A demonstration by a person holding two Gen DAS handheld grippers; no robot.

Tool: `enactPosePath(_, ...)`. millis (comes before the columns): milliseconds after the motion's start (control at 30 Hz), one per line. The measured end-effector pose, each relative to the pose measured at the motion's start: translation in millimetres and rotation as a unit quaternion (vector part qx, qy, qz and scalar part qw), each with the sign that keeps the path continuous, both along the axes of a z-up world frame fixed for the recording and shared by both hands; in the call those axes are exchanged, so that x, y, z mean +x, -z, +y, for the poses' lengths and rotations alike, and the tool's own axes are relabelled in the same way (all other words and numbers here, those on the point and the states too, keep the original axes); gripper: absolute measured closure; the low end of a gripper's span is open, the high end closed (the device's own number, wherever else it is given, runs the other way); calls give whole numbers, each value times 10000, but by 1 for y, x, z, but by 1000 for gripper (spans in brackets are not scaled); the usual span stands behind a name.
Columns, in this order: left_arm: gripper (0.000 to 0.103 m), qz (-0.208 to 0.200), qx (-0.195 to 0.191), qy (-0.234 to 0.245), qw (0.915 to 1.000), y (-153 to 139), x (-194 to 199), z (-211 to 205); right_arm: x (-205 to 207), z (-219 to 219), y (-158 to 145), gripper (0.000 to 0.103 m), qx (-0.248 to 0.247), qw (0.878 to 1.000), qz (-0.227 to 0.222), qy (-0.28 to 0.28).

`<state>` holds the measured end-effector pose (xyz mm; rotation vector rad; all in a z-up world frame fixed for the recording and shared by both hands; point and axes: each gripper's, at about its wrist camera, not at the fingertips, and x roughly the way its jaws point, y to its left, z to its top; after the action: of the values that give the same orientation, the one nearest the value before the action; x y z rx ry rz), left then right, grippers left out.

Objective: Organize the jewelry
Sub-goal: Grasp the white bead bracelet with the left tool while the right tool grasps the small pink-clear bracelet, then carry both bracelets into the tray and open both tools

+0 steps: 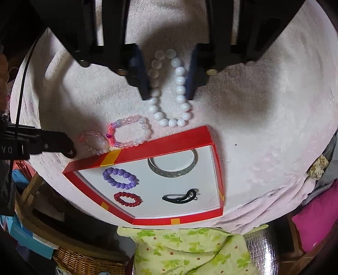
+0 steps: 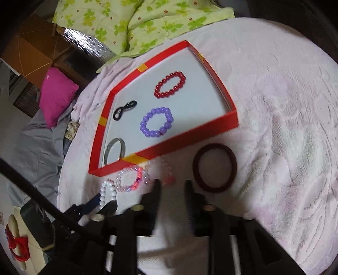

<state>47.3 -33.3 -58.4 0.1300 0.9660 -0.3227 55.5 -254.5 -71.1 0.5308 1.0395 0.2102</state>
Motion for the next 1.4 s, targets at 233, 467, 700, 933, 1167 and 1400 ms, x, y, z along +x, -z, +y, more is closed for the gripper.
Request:
enactPosePath(233, 83, -6, -118, 1, 9999, -3, -1, 12, 17, 21, 3, 60, -557, 9983, -149, 117)
enactPosePath(467, 83, -101, -342, -202, 9992, -13, -1, 31, 20, 50, 4, 94, -2012, 9782, -506, -112)
enactPosePath(700, 83, -329, -497, -429, 9973, -28, -5, 48, 5, 27, -14, 95, -1165, 9908, -663, -168)
enactPosePath(933, 83, -686, -424, -776, 9937, -39, -2, 61, -4, -9, -29, 94, 22, 9965, -841, -2)
enactPosePath(1167, 83, -1106, -408, -1075, 9872, -51, 1, 60, -10, -19, -45, 94, 330, 9920, -1186, 263)
enactPosePath(1400, 83, -1322, -392, -1002, 9854, -58, 0, 44, -14, -27, -54, 94, 477, 9875, -1404, 544)
